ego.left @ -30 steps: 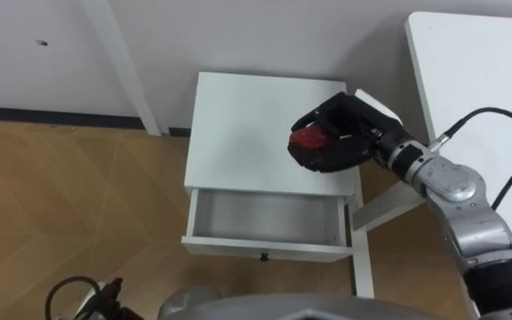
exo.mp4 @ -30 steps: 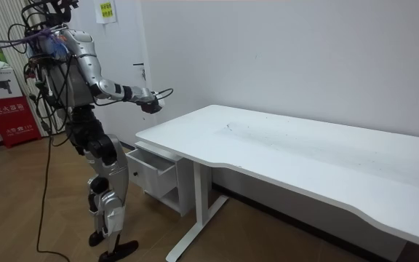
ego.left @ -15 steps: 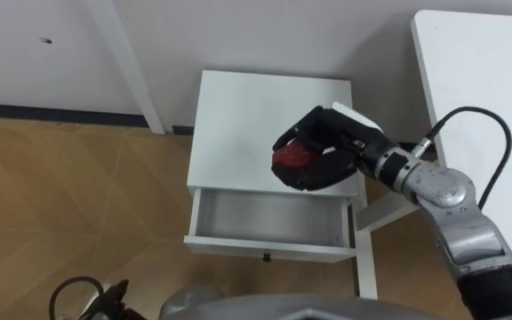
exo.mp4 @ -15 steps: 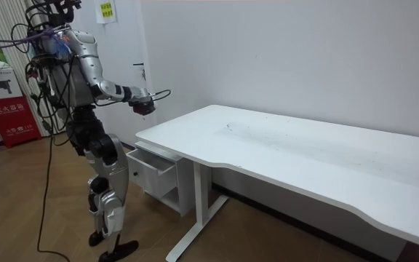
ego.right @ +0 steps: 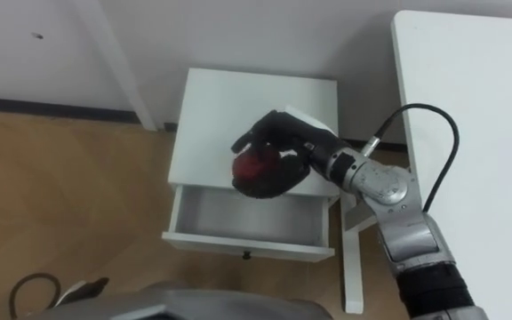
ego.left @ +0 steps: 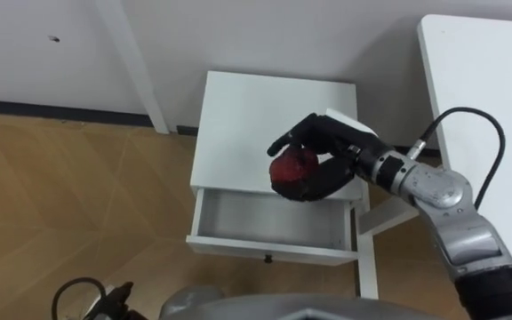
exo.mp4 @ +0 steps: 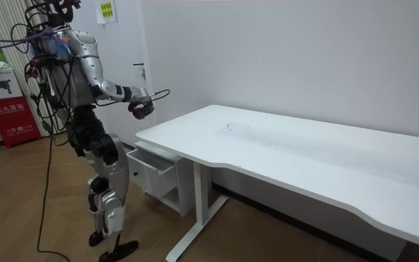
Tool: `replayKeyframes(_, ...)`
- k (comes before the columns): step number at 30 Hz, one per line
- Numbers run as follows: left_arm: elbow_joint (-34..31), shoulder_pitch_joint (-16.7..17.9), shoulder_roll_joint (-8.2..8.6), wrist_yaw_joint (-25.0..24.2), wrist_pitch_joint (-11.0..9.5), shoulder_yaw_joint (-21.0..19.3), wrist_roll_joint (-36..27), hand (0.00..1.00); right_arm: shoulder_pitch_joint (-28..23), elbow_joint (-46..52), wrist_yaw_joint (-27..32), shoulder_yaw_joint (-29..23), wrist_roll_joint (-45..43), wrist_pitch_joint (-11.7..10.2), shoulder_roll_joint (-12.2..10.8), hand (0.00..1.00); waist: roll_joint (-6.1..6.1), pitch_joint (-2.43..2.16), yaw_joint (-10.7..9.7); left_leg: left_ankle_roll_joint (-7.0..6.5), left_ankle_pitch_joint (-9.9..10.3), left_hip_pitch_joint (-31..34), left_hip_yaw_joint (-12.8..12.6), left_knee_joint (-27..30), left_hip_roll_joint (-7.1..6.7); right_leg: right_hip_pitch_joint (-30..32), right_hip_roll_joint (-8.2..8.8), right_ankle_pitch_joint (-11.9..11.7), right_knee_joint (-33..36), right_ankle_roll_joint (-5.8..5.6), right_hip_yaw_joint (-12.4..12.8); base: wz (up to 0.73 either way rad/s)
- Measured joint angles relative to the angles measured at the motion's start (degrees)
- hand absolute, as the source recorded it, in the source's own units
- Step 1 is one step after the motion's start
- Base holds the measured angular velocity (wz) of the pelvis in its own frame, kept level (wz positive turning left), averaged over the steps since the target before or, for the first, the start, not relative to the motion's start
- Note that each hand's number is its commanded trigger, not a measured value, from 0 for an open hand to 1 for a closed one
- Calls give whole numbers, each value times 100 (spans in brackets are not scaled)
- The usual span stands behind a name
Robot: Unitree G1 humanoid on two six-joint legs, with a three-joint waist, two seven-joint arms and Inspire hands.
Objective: Put apple and close drawer
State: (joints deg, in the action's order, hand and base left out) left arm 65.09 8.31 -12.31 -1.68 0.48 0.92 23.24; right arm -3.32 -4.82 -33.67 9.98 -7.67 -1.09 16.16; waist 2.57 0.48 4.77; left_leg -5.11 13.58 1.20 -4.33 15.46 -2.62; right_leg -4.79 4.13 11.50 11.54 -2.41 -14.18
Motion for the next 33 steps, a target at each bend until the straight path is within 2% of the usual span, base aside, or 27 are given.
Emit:
replayKeyframes(13, -2, 5, 7, 95, 8, -3, 0, 0, -63, 11, -39, 1, -15, 0, -57, 0, 14, -15, -1, 0, 0, -36, -9, -9, -1, -29, 0, 0, 3, 0, -14, 0)
replayKeyframes(18, -6, 10, 9, 93, 52, -3, 0, 0, -82, 11, -98, 1, -17, 115, -57, 0, -9, -22, -1, 0, 0, -37, -12, -8, 0, -28, 0, 0, 3, 0, -13, 0)
replayKeyframes(25, -87, 22, 10, 92, 54, -4, 0, 0, -83, 11, -209, 2, -90, 126, -58, 0, -15, -24, -2, 0, 0, -40, -13, -5, 0, -29, 1, 0, 5, 0, -13, 0)
replayKeyframes(33, -89, 29, 9, 127, 54, -68, 0, 0, -246, 9, -213, -15, -174, 127, -73, 0, 23, -48, -9, 0, 0, -49, -14, -5, 0, -21, 3, 0, 13, 0, -13, 0)
